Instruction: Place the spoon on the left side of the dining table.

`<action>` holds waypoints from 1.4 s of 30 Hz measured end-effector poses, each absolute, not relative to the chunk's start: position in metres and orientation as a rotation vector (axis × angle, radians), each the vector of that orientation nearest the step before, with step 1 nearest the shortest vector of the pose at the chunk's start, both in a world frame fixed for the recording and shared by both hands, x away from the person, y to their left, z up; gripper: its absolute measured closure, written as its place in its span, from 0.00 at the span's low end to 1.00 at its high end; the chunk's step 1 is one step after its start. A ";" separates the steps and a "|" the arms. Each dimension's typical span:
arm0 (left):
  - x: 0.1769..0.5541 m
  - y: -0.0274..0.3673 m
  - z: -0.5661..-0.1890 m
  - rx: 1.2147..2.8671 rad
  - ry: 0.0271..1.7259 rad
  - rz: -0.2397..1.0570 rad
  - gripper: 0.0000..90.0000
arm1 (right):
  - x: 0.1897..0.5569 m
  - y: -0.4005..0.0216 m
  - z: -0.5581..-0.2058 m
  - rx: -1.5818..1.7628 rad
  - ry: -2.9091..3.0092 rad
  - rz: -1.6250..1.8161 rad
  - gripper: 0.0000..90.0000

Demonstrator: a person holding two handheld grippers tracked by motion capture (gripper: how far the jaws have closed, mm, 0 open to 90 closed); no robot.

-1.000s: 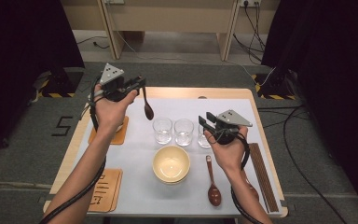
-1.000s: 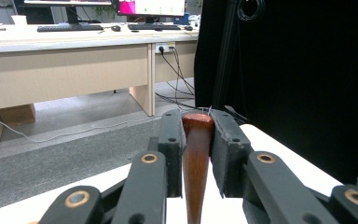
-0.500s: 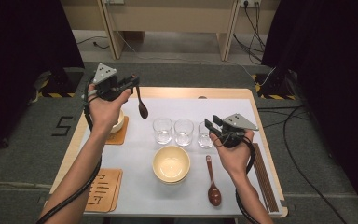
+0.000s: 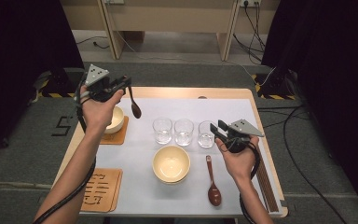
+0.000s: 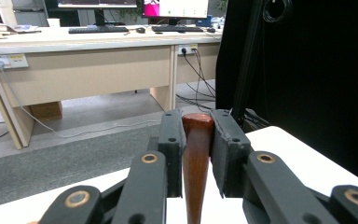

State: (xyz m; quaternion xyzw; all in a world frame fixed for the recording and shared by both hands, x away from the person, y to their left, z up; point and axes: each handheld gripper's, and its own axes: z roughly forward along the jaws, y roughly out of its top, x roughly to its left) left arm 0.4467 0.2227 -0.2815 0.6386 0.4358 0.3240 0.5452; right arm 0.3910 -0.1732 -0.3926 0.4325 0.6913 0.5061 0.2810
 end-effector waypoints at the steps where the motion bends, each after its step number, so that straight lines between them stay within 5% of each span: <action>1: 0.446 0.224 -0.282 1.512 1.036 0.772 0.83 | 0.390 -0.174 -0.394 1.157 1.852 1.357 0.69; 42: 0.462 0.270 -0.303 1.477 1.164 0.915 0.83 | 0.381 -0.184 -0.415 1.213 1.861 1.340 0.68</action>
